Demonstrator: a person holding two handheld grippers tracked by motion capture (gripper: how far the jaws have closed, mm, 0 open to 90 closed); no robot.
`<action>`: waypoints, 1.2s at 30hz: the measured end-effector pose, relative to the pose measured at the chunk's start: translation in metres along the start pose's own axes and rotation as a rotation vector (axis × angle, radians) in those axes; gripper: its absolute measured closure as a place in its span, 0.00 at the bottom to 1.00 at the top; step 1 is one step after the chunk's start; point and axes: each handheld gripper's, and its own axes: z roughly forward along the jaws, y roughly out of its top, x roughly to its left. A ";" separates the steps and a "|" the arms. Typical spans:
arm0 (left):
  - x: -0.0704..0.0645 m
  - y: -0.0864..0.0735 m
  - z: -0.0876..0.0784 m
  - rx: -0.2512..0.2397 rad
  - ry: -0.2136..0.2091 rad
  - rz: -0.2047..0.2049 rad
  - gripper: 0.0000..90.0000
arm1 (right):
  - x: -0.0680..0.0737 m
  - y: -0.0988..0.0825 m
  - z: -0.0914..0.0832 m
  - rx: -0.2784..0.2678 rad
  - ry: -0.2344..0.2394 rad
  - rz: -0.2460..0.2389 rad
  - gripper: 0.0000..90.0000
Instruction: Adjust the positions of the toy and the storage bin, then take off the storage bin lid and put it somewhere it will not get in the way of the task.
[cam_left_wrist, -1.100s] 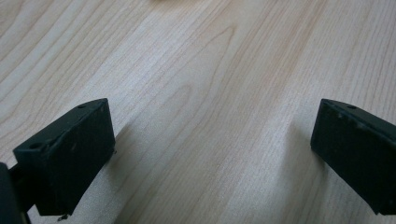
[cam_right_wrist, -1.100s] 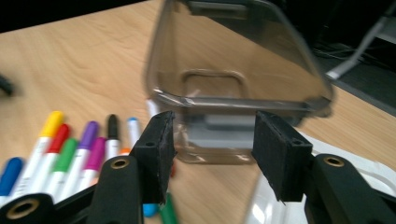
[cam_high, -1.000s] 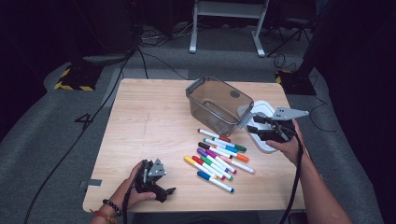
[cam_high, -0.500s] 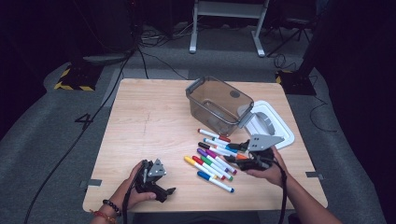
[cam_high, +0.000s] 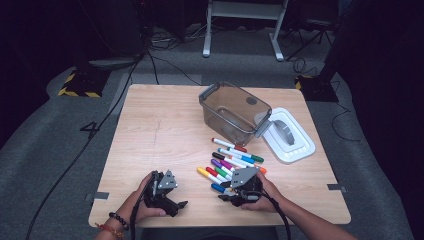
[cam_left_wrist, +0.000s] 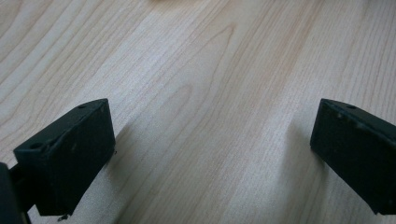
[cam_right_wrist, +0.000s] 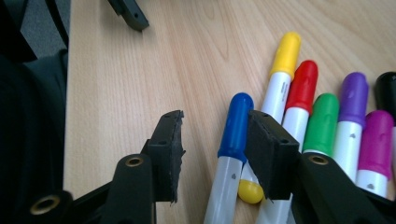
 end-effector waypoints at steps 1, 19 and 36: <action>0.000 0.000 0.000 0.000 0.000 0.000 0.00 | 0.000 -0.001 0.003 0.001 0.003 0.006 0.64; 0.000 0.000 0.000 -0.001 0.005 -0.003 0.00 | 0.000 -0.002 0.020 0.069 0.042 -0.010 0.80; 0.000 0.000 0.000 -0.001 0.006 -0.004 0.00 | -0.009 -0.002 0.011 -0.004 0.025 0.043 0.83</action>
